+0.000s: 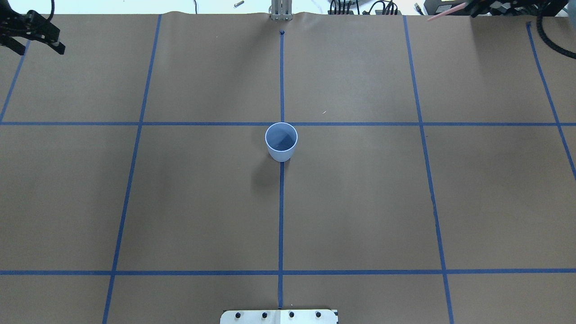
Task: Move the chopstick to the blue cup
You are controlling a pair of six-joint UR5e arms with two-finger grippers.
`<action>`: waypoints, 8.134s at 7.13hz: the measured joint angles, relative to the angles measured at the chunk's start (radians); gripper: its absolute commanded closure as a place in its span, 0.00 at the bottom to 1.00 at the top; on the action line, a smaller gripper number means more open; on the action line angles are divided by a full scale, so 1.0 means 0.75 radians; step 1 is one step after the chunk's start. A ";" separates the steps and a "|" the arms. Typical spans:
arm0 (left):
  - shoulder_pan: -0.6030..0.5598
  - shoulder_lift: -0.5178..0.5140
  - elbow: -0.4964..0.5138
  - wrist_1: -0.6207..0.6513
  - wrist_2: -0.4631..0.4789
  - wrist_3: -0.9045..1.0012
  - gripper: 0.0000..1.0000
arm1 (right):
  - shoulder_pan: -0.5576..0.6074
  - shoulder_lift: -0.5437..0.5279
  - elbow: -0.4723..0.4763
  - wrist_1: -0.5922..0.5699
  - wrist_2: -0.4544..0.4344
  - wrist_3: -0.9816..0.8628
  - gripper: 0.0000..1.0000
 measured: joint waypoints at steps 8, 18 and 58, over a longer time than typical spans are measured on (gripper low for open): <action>-0.241 0.220 0.171 -0.035 0.007 0.704 0.02 | -0.585 0.313 -0.080 0.013 -0.271 0.149 1.00; -0.234 0.229 0.190 -0.036 0.010 0.705 0.02 | -0.754 0.284 -0.334 0.167 -0.310 0.131 1.00; -0.390 0.406 0.194 0.020 0.012 0.824 0.02 | 0.443 -0.935 -0.409 0.417 -0.278 -1.545 0.00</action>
